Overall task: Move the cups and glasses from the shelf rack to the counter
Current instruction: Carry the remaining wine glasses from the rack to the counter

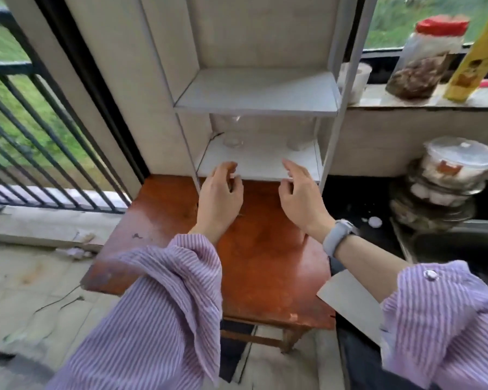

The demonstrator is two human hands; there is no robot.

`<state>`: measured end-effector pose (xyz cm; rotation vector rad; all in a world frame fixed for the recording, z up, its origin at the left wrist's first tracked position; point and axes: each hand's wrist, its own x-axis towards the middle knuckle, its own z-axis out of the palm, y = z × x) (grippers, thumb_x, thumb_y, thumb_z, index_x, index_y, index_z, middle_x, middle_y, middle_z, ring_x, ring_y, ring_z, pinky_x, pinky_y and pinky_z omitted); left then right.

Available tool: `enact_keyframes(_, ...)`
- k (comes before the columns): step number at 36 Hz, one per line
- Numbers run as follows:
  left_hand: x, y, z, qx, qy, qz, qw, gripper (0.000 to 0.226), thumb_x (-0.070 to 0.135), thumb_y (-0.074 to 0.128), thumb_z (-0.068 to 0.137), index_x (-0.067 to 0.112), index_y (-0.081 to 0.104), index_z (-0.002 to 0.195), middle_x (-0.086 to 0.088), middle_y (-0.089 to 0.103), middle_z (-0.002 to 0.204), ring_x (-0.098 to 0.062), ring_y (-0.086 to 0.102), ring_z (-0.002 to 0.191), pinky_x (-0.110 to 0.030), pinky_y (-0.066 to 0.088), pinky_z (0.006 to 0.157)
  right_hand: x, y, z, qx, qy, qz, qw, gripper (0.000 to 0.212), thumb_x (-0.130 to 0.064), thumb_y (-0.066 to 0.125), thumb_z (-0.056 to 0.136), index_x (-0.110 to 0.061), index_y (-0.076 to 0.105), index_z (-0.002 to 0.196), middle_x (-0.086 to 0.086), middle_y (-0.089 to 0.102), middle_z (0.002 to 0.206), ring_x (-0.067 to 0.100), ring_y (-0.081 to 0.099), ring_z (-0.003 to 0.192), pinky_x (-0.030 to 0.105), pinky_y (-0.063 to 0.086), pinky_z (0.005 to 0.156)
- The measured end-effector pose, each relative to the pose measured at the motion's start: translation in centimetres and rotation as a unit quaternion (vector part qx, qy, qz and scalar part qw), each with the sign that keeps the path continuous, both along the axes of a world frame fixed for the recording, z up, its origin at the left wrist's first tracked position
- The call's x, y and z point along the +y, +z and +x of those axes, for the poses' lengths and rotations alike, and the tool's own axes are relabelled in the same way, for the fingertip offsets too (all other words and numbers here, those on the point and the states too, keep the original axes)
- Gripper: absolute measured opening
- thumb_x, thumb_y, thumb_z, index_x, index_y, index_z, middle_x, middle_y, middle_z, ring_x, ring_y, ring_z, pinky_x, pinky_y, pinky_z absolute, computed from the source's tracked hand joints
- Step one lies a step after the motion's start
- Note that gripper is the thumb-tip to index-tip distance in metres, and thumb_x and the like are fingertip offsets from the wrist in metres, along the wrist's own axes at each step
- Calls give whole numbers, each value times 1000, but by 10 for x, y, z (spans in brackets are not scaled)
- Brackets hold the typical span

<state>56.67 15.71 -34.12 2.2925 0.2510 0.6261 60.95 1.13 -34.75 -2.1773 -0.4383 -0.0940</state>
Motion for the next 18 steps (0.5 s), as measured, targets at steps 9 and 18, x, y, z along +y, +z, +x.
enact_keyframes(9, 14, -35, 91, -16, -3, -37, 999, 44, 15, 45, 92, 7, 37, 133, -12, 45, 138, -24, 44, 125, -19, 29, 93, 22, -31, 66, -65, -45, -58, 995, 49, -14, 41, 93, 0, 27, 138, 20, 45, 134, 32, 42, 124, 33, 34, 100)
enact_keyframes(18, 34, -47, 168, 4, 4, -111, 994, 68, 13, 50, 89, 3, 11, 143, -17, 26, 150, -27, 27, 137, -26, 25, 110, 28, -26, 145, -20, -120, -4, 993, 59, -13, 43, 92, 9, 15, 139, 20, 43, 137, 27, 44, 125, 28, 37, 102)
